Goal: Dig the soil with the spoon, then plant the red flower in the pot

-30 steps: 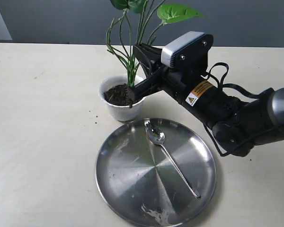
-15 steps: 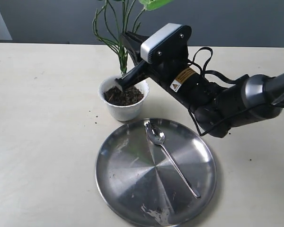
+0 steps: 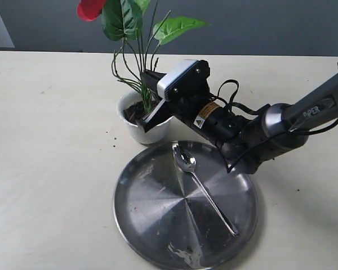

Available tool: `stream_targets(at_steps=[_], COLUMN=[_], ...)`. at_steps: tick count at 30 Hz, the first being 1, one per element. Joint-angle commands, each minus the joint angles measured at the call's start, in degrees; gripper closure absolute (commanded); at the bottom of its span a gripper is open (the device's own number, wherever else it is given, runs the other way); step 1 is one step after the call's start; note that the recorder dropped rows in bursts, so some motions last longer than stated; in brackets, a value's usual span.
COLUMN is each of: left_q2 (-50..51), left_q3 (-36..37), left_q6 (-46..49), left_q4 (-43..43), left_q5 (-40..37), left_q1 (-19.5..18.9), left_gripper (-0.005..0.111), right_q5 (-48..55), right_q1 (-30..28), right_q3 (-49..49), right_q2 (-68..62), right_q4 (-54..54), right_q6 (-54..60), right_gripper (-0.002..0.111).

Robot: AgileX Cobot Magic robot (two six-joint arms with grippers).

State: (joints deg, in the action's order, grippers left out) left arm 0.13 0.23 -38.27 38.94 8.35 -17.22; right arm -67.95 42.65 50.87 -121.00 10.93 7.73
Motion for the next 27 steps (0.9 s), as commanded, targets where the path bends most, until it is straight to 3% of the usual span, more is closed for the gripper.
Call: stream_targets(at_steps=[1,6,27], left_q2=[-0.13,-0.13,-0.13], left_q3=[-0.23,-0.23,-0.23], left_q6=[-0.14,-0.14,-0.14], left_q4=[-0.12,-0.12,-0.12], left_q5=[0.23,0.23,0.23], left_q1=[0.2,0.2,0.2], left_gripper=[0.106,0.106,0.106], right_q5=[4.41,8.28,6.17], right_q1=[-0.3,-0.3,-0.3], right_q3=[-0.41,-0.41,-0.29], right_q2=[-0.43,-0.43,-0.43], right_q4=[1.62,1.62,1.22], right_q6=[-0.23,-0.23,-0.48], right_gripper=[0.109,0.109,0.109])
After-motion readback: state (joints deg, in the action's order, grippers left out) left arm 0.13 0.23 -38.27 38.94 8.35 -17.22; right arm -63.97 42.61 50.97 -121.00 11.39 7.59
